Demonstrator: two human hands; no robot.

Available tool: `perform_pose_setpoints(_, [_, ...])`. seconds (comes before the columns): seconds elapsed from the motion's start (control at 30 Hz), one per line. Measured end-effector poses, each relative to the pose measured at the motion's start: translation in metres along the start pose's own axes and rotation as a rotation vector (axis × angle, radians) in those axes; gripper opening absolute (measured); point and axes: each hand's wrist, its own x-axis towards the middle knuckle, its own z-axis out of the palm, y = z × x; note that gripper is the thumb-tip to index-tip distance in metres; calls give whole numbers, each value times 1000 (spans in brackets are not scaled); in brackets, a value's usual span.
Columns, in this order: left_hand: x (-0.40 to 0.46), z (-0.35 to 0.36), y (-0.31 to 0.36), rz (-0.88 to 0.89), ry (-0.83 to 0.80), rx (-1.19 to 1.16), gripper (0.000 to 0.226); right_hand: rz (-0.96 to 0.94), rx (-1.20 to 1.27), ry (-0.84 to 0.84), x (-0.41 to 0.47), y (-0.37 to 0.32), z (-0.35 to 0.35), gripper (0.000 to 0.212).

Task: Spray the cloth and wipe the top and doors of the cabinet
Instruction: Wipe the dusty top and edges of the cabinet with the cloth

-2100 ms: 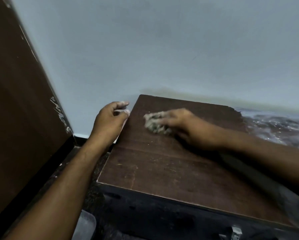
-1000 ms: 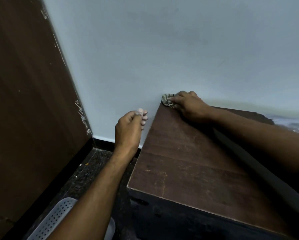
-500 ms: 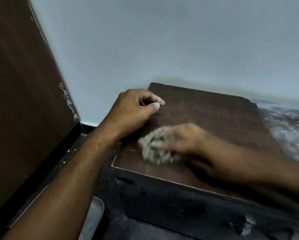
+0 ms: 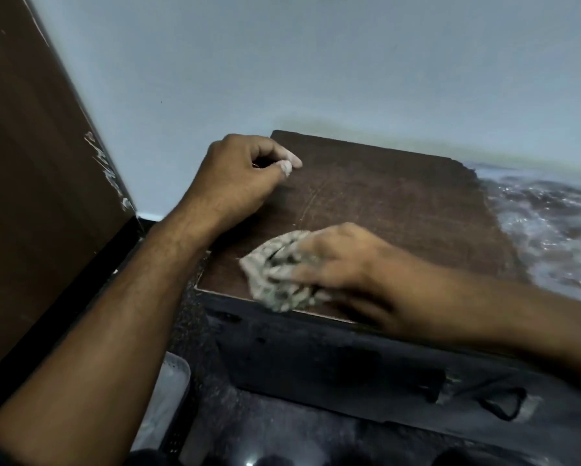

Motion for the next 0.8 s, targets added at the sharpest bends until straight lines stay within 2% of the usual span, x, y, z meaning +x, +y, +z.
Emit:
perform_pose_setpoints(0.1, [-4, 7, 7, 15, -146, 70, 14, 180, -139, 110, -1, 55, -27, 34])
perform_pose_setpoints(0.17, [-5, 11, 12, 27, -175, 116, 14, 407, -165, 96, 0, 82, -39, 41])
perform_pose_setpoints(0.23, [-5, 12, 15, 39, -165, 146, 13, 492, -155, 78, 2, 75, -33, 42])
perform_pose_setpoints(0.33, [-6, 11, 17, 72, -159, 163, 13, 339, -85, 104, -11, 18, -12, 41])
perform_pose_setpoints(0.4, [-6, 14, 19, 89, -182, 182, 14, 200, -64, 60, -38, -17, -1, 42])
perform_pose_setpoints(0.47, [-9, 18, 24, 112, -201, 199, 14, 140, -46, -3, -61, -25, -2, 42])
perform_pose_setpoints(0.53, [-14, 25, 32, 151, -232, 205, 13, 216, -84, 11, -72, -9, -13, 42])
perform_pose_setpoints(0.67, [-23, 38, 48, 218, -271, 235, 12, 546, -124, 138, -64, 18, -25, 42])
perform_pose_setpoints(0.8, [-27, 45, 53, 255, -336, 246, 12, 423, -88, 138, -85, -17, -5, 43])
